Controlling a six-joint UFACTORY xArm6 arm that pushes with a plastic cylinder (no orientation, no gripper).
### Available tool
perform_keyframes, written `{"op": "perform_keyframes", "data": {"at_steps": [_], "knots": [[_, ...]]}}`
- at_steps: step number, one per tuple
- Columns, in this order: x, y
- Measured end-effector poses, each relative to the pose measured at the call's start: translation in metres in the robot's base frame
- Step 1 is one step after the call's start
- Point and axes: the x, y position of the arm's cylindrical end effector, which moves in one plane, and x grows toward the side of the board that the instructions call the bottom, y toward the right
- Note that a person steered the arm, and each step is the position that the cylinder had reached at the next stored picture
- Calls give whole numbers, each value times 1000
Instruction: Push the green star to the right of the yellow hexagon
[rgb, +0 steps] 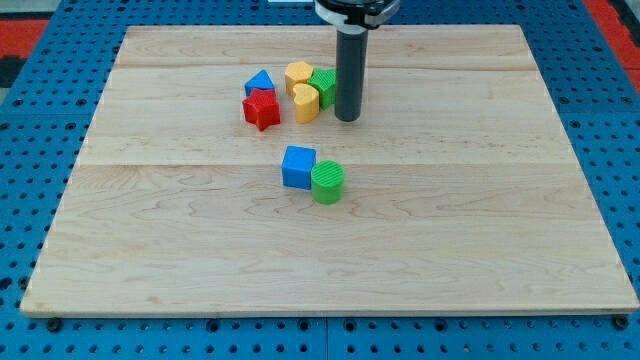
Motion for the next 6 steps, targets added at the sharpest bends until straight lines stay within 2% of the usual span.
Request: {"op": "perform_keyframes", "data": {"at_steps": [2, 6], "knots": [[-6, 0], [-50, 0]]}}
